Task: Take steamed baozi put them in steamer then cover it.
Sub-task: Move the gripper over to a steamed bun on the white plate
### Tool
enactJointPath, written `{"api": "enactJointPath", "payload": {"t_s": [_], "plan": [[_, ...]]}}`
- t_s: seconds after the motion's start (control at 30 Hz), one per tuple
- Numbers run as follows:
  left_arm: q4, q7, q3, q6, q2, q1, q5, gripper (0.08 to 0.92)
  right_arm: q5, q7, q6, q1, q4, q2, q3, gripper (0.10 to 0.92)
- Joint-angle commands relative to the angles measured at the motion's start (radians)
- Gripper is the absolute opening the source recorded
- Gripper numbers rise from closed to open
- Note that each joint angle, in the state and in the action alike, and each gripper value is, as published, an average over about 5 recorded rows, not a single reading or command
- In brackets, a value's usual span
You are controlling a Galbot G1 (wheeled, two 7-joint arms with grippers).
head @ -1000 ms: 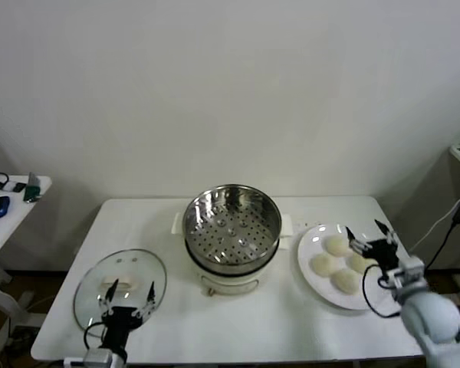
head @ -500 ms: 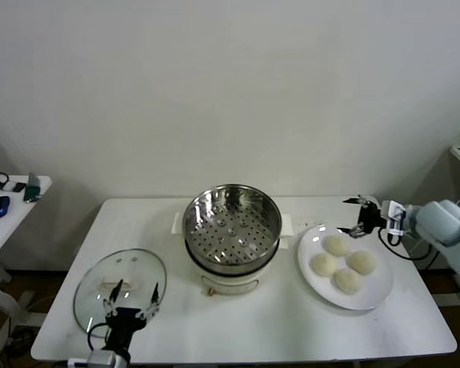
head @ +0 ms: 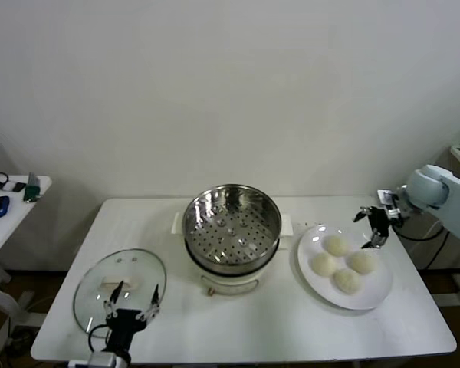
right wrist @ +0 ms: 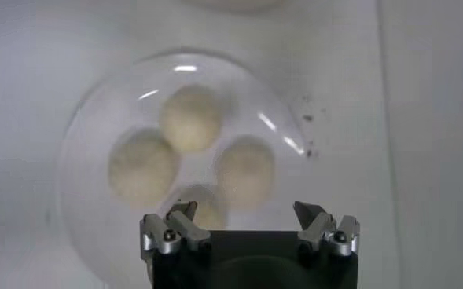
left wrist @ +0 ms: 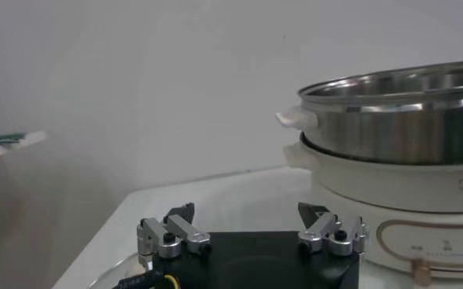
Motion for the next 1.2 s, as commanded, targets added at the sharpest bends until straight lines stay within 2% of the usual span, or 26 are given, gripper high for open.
{"api": "enactJointPath", "payload": {"t_s": [0.03,0.27,0.53,0.7,0.87,1.0,1.2], "plan": [[0.004,0.000,-0.001,-0.002,0.000,0.000,0.000,0.823,0.015,-0.013,-0.007,-0.022,-0.166,0.140,-0.069,0.823],[0.013,-0.001,-0.003,-0.004,-0.001,-0.002,0.000,0.823,-0.033,0.025,0.019,-0.096,-0.294,0.255,0.010,0.823],[0.018,-0.001,-0.006,-0.006,-0.006,-0.001,0.002,0.823,-0.071,0.043,0.028,-0.139,-0.364,0.320,0.056,0.823],[0.013,0.000,-0.007,-0.006,-0.009,0.002,0.003,0.823,-0.084,0.034,0.026,-0.148,-0.360,0.320,0.056,0.814],[0.008,0.001,-0.007,-0.005,-0.012,0.003,0.004,0.823,-0.105,0.043,0.026,-0.160,-0.363,0.323,0.072,0.713],[0.005,0.000,-0.007,-0.006,-0.015,0.004,0.005,0.823,-0.114,0.054,0.029,-0.162,-0.358,0.325,0.090,0.668],[-0.002,-0.002,-0.008,-0.007,-0.015,0.011,0.007,0.823,-0.059,0.029,0.053,-0.007,-0.224,0.272,-0.020,0.647]]}}
